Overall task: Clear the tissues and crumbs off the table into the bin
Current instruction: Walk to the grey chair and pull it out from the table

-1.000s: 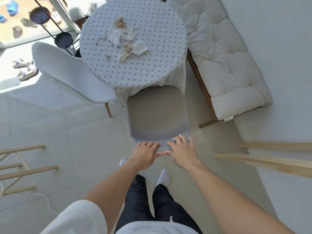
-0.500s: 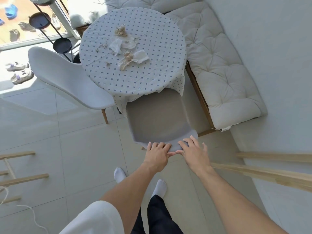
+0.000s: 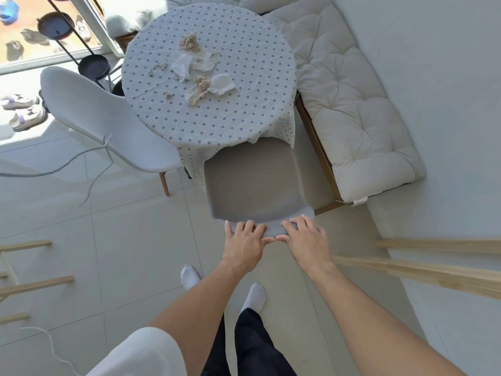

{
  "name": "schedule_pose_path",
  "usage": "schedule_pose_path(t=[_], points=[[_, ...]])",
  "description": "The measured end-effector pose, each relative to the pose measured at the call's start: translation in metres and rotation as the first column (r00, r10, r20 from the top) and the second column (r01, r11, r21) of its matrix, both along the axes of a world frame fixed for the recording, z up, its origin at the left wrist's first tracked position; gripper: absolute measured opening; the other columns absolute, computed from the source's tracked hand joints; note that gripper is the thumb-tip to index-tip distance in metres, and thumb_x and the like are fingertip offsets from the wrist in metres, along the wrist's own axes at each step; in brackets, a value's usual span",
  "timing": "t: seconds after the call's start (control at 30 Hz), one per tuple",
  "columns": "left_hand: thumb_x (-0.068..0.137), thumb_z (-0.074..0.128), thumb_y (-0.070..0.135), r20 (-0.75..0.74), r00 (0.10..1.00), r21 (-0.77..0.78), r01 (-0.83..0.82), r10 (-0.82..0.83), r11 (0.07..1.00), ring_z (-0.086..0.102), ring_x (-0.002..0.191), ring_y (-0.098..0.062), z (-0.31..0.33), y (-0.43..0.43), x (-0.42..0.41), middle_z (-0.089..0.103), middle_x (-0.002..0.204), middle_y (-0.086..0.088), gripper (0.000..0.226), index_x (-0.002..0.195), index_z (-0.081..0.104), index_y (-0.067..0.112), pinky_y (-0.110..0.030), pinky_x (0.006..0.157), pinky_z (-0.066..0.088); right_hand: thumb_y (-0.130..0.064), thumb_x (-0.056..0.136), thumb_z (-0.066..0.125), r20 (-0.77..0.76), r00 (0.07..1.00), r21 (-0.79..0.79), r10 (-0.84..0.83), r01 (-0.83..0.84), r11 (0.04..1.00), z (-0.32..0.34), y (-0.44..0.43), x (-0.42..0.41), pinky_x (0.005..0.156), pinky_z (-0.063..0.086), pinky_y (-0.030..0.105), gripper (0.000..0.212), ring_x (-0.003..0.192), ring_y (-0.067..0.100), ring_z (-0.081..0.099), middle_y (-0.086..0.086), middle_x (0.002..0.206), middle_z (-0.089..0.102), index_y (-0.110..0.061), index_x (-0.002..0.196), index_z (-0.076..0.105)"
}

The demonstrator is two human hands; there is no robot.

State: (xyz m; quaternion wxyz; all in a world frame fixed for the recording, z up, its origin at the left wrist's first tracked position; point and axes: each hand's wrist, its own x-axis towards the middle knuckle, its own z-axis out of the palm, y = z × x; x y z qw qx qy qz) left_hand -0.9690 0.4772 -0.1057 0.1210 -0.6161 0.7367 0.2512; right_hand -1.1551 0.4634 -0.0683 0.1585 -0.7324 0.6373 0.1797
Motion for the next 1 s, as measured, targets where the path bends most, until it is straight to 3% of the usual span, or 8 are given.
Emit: schedule_pose_path(t=[0.1,0.2,0.33,0.5,0.63,0.77,1.0], points=[[0.106,0.02,0.066,0.03,1.0,-0.015,0.007,-0.007,1.0,0.05,0.126,-0.03,-0.001,-0.01,0.004,0.053,0.134,-0.001,0.056,0.142,0.045,0.031,-0.068,0.119,0.022,-0.07,0.098,0.031,0.007,1.0,-0.014,-0.003,0.003,1.0,-0.004,-0.009,0.002,0.105,0.046,0.046,0.055,0.143,0.016,0.039,-0.009,0.143,0.054,-0.039,0.137,0.053],[0.106,0.019,0.066,0.03,0.999,-0.009,0.015,-0.014,1.0,0.051,0.124,-0.031,-0.002,-0.018,0.002,0.052,0.133,-0.002,0.056,0.141,0.044,0.03,-0.07,0.117,0.023,-0.068,0.1,0.031,0.019,0.998,0.013,-0.059,0.059,0.998,-0.007,-0.014,0.002,0.118,0.034,0.058,0.055,0.156,0.018,0.025,-0.007,0.157,0.045,-0.043,0.146,0.047],[0.106,0.02,0.065,0.016,1.0,0.009,0.013,-0.013,1.0,0.051,0.124,-0.033,-0.004,-0.032,-0.009,0.051,0.132,-0.004,0.055,0.141,0.044,0.03,-0.072,0.116,0.023,-0.068,0.101,0.025,0.003,0.994,0.04,-0.107,0.107,0.993,-0.007,-0.025,-0.005,0.121,0.025,0.064,0.059,0.162,0.02,0.01,-0.005,0.17,0.029,-0.047,0.155,0.034],[0.107,0.018,0.064,-0.043,0.999,0.072,-0.017,0.02,0.997,0.046,0.128,-0.035,-0.008,-0.056,-0.037,0.049,0.133,-0.006,0.053,0.139,0.044,0.031,-0.079,0.115,0.016,-0.063,0.104,0.028,-0.01,0.989,0.054,-0.145,0.146,0.988,-0.004,-0.047,-0.024,0.124,0.021,0.063,0.055,0.163,0.024,0.002,-0.003,0.173,0.02,-0.045,0.156,0.033],[0.107,0.02,0.062,-0.072,0.997,0.099,-0.028,0.035,0.995,0.043,0.129,-0.035,-0.013,-0.062,-0.049,0.047,0.135,-0.006,0.048,0.139,0.043,0.033,-0.081,0.113,0.012,-0.063,0.104,0.035,0.006,0.992,0.075,-0.125,0.124,0.989,0.0,-0.061,-0.036,0.125,0.021,0.06,0.052,0.162,0.024,0.006,-0.005,0.169,0.028,-0.045,0.152,0.04],[0.107,0.021,0.062,-0.055,0.998,0.03,-0.01,0.012,1.0,0.048,0.121,-0.035,-0.016,-0.045,-0.045,0.05,0.132,-0.003,0.048,0.14,0.043,0.034,-0.076,0.11,0.023,-0.069,0.1,0.037,-0.001,0.996,0.061,-0.093,0.093,0.994,0.001,-0.051,-0.039,0.122,0.027,0.056,0.053,0.157,0.02,0.018,-0.008,0.161,0.039,-0.046,0.147,0.046],[0.107,0.021,0.064,-0.023,0.998,-0.037,0.062,-0.063,0.997,0.053,0.12,-0.031,-0.014,-0.03,-0.029,0.056,0.128,0.0,0.051,0.14,0.046,0.034,-0.072,0.111,0.028,-0.07,0.098,0.036,-0.022,0.996,-0.028,-0.09,0.09,0.996,-0.002,-0.021,-0.029,0.113,0.04,0.038,0.053,0.143,0.022,0.037,-0.003,0.15,0.049,-0.042,0.139,0.054]])
